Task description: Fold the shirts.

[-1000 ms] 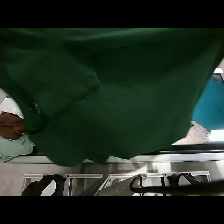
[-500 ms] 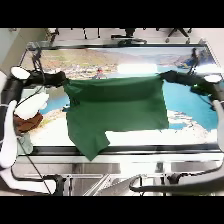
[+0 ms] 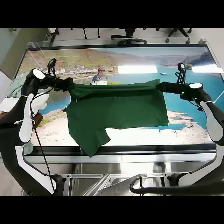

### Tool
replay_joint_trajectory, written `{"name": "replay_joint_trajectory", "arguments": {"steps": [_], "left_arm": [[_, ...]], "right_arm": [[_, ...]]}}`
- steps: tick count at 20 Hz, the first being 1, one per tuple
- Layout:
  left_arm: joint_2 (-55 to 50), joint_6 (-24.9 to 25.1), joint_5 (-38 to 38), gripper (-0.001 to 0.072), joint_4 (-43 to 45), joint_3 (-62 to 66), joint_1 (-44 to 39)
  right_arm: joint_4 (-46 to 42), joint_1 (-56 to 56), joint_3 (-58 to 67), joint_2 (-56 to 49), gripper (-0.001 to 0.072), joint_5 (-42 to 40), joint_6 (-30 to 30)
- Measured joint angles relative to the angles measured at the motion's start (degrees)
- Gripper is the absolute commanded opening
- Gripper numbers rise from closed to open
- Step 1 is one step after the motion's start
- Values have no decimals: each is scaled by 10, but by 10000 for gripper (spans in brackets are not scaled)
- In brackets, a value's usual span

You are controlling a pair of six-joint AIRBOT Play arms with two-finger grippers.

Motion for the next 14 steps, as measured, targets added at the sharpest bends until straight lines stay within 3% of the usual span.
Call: {"name": "replay_joint_trajectory", "arguments": {"steps": [4,12,13,14], "left_arm": [[-12,-19,-7,13,59,10,0],[-16,-27,21,15,92,14,-9],[-16,-27,24,17,94,14,-13],[-16,-27,24,23,96,14,-17]], "right_arm": [[-21,4,0,-20,27,-1,14],[-25,8,0,-30,29,-9,18],[-23,8,0,-30,44,-10,18],[-21,8,0,-30,169,-11,19]]}}
